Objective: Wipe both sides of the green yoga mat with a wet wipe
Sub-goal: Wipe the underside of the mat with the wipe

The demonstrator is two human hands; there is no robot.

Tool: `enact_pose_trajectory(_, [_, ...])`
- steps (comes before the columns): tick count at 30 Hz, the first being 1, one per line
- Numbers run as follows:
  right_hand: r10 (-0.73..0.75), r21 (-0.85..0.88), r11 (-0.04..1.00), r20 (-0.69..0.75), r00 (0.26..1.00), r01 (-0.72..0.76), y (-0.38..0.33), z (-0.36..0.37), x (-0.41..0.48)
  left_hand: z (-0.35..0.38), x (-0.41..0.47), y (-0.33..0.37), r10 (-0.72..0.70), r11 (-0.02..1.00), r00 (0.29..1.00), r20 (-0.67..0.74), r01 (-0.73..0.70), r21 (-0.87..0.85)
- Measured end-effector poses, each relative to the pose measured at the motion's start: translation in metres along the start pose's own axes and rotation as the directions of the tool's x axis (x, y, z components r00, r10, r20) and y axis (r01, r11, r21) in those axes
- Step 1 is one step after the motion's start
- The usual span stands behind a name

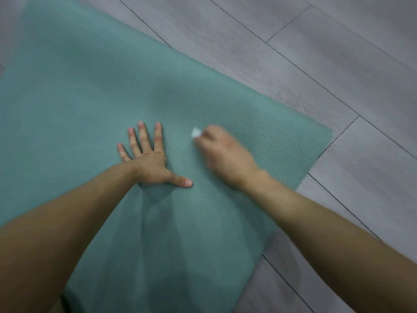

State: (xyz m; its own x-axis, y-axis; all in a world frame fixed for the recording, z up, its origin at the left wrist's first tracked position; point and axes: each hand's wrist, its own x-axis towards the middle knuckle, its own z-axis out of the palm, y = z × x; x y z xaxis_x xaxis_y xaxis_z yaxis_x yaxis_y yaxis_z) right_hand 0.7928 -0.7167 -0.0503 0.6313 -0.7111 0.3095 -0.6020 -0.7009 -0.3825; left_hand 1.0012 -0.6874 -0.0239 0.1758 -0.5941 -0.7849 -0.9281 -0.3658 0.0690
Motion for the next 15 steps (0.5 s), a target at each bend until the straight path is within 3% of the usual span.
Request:
enact_pose_trajectory(2, [-0.256,-0.025,0.965,0.133,0.957,0.261,-0.01,0.001,-0.001,0.003,0.0,0.0,0.002,1.0,1.0,-0.019,-0.002,0.017])
enact_pose_trajectory(3, [-0.284,-0.065,0.954,0.104,0.953,0.292,0.003,-0.009,0.006,0.003,0.001,-0.001,0.004,1.0,1.0,-0.022,-0.004,0.021])
enact_pose_trajectory(7, [0.02,-0.336,0.939,-0.166,0.986,-0.076,0.09,-0.073,0.047,0.003,0.002,-0.001,0.018,1.0,1.0,-0.021,-0.018,-0.002])
enact_pose_trajectory(11, [0.146,-0.2,0.968,-0.043,0.988,-0.152,0.098,-0.096,0.082,0.001,0.0,0.0,0.013,1.0,1.0,-0.008,-0.013,-0.002])
enact_pose_trajectory(13, [0.088,-0.121,0.989,0.043,0.995,-0.083,0.073,-0.072,0.073,0.0,-0.001,0.0,0.01,1.0,1.0,-0.007,-0.01,-0.011])
enact_pose_trajectory(15, [-0.117,0.023,0.993,0.221,0.968,0.115,0.03,-0.032,0.042,0.001,-0.002,0.0,0.011,1.0,1.0,-0.018,-0.011,-0.009])
